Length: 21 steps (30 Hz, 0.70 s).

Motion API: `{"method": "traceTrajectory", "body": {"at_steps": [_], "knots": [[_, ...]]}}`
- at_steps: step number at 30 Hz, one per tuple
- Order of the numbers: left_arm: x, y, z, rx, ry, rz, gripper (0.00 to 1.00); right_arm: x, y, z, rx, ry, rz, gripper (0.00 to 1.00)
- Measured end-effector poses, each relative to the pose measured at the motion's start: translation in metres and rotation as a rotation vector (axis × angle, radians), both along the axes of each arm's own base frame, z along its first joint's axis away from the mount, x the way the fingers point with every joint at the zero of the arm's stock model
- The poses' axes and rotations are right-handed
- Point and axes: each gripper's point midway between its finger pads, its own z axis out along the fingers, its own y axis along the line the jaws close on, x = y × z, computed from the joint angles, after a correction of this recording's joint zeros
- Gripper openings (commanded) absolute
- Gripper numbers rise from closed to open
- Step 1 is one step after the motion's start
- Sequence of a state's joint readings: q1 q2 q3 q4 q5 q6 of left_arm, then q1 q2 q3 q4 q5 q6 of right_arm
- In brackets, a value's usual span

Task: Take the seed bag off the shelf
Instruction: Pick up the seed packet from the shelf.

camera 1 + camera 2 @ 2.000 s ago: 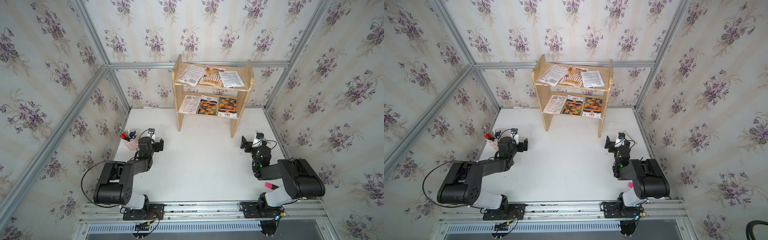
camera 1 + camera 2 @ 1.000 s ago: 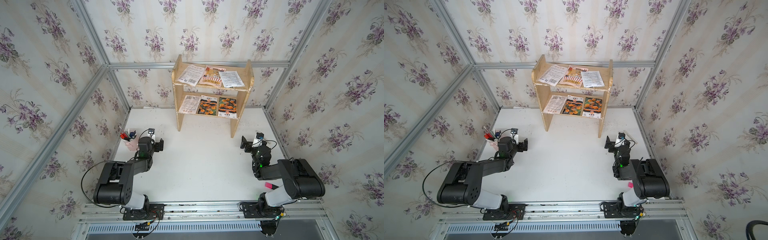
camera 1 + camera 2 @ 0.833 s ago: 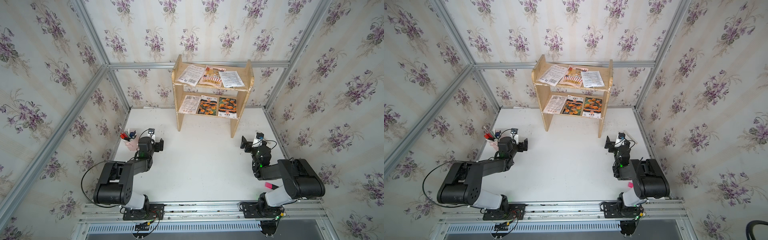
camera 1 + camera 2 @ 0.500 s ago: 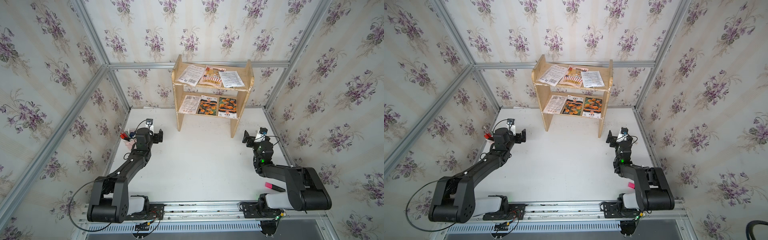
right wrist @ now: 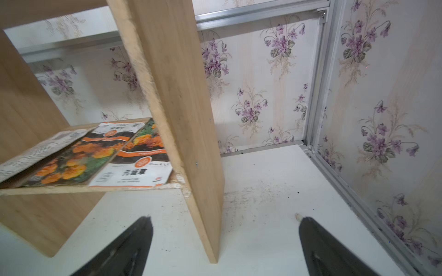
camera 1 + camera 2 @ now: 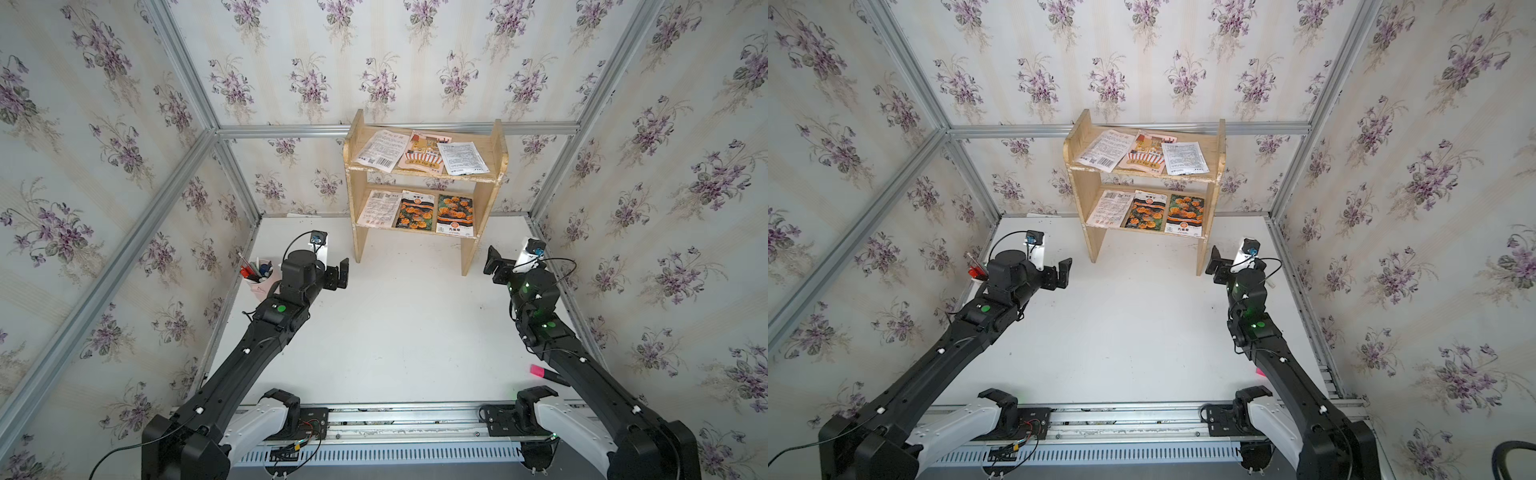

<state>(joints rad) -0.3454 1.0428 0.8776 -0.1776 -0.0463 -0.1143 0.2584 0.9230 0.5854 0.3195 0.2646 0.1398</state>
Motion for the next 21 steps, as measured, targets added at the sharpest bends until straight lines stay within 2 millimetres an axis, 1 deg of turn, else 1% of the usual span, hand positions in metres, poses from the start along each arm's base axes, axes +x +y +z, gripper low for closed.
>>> {"method": "traceTrajectory", "body": {"at_steps": [4, 5, 6, 11, 13, 16, 21], "knots": [[-0.019, -0.023, -0.002, -0.048, 0.084, -0.090, 1.00, -0.011, 0.021, 0.035, 0.021, 0.016, 0.069, 0.93], [-0.023, -0.027, -0.002, -0.066, 0.103, -0.104, 1.00, -0.012, 0.026, 0.043, 0.019, 0.023, 0.086, 0.90], [-0.026, -0.029, -0.001, -0.085, 0.119, -0.113, 1.00, -0.014, 0.030, 0.053, 0.018, 0.029, 0.103, 0.89], [-0.044, -0.051, 0.011, -0.206, 0.187, -0.210, 1.00, -0.019, 0.039, 0.105, -0.018, 0.034, 0.156, 0.90], [-0.051, -0.057, 0.017, -0.248, 0.201, -0.239, 1.00, -0.021, 0.043, 0.119, -0.038, 0.032, 0.180, 0.90], [-0.057, -0.063, 0.027, -0.299, 0.206, -0.263, 1.00, -0.023, 0.051, 0.135, -0.073, 0.035, 0.219, 0.89], [-0.063, -0.070, 0.041, -0.350, 0.222, -0.292, 1.00, -0.021, 0.064, 0.147, -0.151, 0.057, 0.268, 0.88]]}}
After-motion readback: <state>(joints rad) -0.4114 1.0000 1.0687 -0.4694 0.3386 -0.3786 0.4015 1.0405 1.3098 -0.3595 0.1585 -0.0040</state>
